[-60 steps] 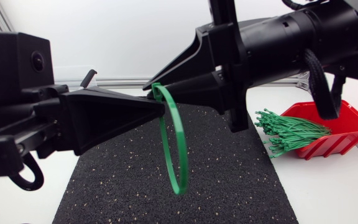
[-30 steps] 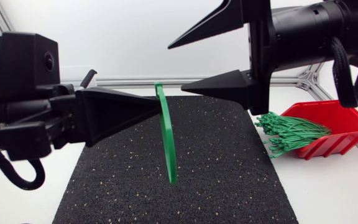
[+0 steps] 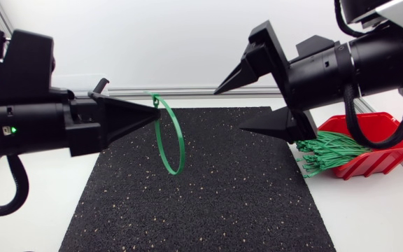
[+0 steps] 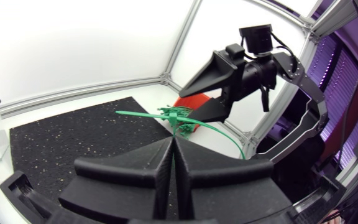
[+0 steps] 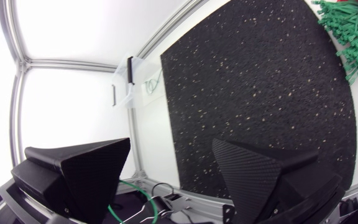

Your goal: Take a green cable tie from the red box, thread the tail through the head to close it, then place it in the transparent bin on the left.

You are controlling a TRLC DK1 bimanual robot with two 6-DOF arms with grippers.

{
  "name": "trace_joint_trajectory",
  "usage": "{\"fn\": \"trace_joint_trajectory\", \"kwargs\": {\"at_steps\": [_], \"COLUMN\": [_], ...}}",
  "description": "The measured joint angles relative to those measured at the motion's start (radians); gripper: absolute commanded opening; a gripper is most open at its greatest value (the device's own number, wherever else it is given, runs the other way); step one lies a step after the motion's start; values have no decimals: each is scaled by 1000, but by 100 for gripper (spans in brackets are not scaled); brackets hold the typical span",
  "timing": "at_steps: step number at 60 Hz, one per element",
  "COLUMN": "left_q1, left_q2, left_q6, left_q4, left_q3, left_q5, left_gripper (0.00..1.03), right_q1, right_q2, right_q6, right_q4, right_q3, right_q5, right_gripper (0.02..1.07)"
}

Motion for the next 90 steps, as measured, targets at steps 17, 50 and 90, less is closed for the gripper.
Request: {"fn": "trace_joint_trajectory", "kwargs": {"at_steps": [17,50,90], "left_q1": [195,781,845], "left_q2": [0,251,813], "left_q6": [154,421,450], "left_q4": [-119,139,463], "left_q3": [39,185,409], "left_q5": [-140,-195,-388], "left_gripper": [3,3,100], "right_q1": [28,-63,-29], "right_q2": [-42,-172,-257], "right_q6": [-189,-555,-625], "right_q4": [-58,-76,-50], "right_q3": [-108,-205,-269], "right_q5": [347,737,804], "right_gripper": [102,102,102]}}
